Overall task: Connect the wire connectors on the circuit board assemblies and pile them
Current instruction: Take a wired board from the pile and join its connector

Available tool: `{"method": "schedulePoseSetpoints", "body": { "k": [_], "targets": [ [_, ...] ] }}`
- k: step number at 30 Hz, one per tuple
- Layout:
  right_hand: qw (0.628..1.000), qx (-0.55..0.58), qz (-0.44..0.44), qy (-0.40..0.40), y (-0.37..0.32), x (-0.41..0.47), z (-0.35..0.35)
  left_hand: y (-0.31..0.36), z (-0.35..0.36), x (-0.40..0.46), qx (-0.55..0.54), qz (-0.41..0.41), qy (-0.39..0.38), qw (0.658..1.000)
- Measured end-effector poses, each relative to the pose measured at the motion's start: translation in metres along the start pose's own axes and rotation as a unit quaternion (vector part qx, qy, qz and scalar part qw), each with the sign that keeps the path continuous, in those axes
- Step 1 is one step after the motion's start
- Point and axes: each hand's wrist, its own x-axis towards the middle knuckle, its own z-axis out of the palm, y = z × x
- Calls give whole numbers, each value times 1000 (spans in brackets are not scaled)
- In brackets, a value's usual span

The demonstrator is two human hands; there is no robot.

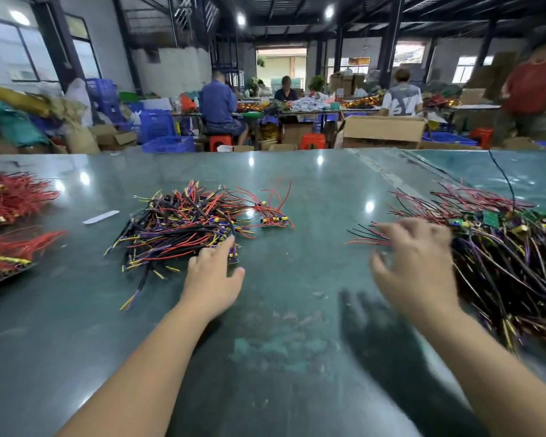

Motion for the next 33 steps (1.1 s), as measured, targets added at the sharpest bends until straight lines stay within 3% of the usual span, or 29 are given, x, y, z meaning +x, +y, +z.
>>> {"method": "schedulePoseSetpoints", "body": {
  "k": [2, 6, 10, 16, 20, 25, 29, 33],
  "targets": [
    [995, 49, -81, -33, -22, -17, 14, 1, 7, 2, 66, -1, -45, 997],
    [973, 96, -163, -134, -40, -35, 32, 1, 11, 1, 66, 20, -15, 998],
    [972, 157, -126, -121, -37, -27, 32, 2, 9, 2, 16, 28, 24, 999],
    [965, 196, -65, -165, -34, -25, 33, 15, 2, -7, -82, 92, 16, 992],
    [956, 206, -63, -202, -38, -26, 33, 28, 2, -20, -114, 180, -49, 976],
    [948, 179, -35, -261, -39, -24, 32, 36, 6, -33, -161, 296, -144, 931],
    [941, 245, 24, -233, -34, -21, 34, 41, 7, -35, -199, 252, -108, 941],
    [915, 363, 91, -152, -31, -18, 35, 38, 4, -28, -254, 120, -13, 960]
  ]
}}
